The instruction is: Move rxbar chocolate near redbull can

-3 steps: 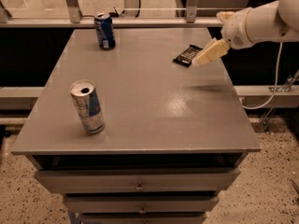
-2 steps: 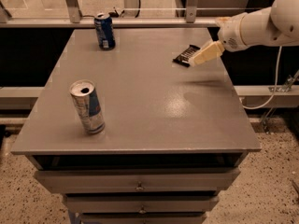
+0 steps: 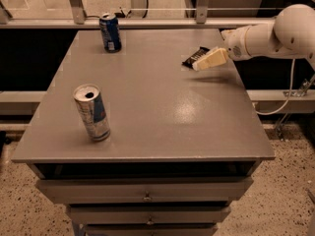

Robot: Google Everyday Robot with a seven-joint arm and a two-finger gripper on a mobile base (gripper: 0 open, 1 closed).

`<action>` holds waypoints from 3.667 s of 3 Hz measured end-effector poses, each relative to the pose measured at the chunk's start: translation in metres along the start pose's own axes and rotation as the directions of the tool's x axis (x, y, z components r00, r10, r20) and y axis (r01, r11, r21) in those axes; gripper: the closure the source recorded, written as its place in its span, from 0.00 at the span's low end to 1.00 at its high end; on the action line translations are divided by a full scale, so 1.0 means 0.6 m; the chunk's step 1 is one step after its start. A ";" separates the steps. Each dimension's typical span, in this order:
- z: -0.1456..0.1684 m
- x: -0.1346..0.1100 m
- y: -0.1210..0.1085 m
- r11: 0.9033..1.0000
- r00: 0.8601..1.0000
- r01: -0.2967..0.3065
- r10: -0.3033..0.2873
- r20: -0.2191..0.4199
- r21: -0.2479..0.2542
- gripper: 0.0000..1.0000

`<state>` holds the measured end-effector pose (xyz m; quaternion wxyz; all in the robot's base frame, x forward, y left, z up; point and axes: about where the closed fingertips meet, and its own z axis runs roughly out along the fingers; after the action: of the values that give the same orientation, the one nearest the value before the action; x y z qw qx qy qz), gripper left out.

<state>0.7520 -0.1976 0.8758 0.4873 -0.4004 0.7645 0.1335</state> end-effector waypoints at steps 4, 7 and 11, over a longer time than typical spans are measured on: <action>0.063 0.044 -0.068 0.991 0.991 -0.132 0.131 0.030 0.027 0.00; 0.070 0.027 -0.009 0.989 0.992 -0.119 0.122 0.036 -0.090 0.44; 0.039 -0.019 0.206 0.933 0.996 0.075 -0.056 0.062 -0.353 1.00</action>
Offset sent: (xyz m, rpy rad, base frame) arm 0.0491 -0.0185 -0.0207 0.0990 0.0111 -0.0848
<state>0.6775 -0.0987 0.8510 0.4305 -0.5034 0.7014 0.2632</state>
